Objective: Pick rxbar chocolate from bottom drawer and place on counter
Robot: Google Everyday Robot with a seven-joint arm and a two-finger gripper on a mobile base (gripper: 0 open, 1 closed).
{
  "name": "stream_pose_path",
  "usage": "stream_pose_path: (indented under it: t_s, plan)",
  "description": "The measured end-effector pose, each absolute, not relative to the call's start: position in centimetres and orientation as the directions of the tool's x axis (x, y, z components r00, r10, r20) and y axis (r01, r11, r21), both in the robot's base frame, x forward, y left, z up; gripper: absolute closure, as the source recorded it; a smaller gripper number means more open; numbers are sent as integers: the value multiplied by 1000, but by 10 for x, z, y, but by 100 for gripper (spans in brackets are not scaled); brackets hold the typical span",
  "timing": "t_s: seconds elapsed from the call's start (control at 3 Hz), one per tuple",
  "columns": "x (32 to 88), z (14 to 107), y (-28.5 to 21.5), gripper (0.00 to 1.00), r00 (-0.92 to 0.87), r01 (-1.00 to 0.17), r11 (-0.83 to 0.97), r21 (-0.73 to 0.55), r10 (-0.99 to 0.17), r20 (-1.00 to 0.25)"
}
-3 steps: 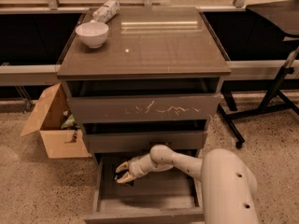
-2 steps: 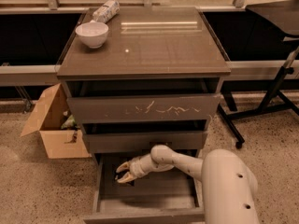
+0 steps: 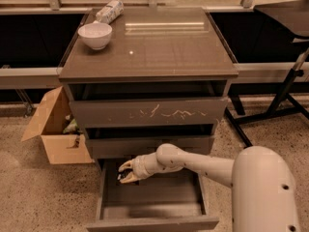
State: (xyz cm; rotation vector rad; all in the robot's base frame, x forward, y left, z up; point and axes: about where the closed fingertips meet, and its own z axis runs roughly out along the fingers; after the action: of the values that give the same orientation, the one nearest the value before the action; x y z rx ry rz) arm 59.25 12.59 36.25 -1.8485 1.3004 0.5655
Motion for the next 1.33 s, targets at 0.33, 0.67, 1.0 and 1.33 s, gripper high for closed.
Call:
stream_pose_path:
  t_s: [0.33, 0.67, 1.0, 1.33]
  plan:
    - [570, 426, 129, 100, 436, -893, -181, -413, -580, -688]
    - [526, 491, 125, 100, 514, -851, -232, -472, -555, -654]
    - [526, 491, 125, 100, 514, -851, -232, -472, -555, -654]
    - [524, 516, 131, 100, 557, -827, -255, -501, -499, -664]
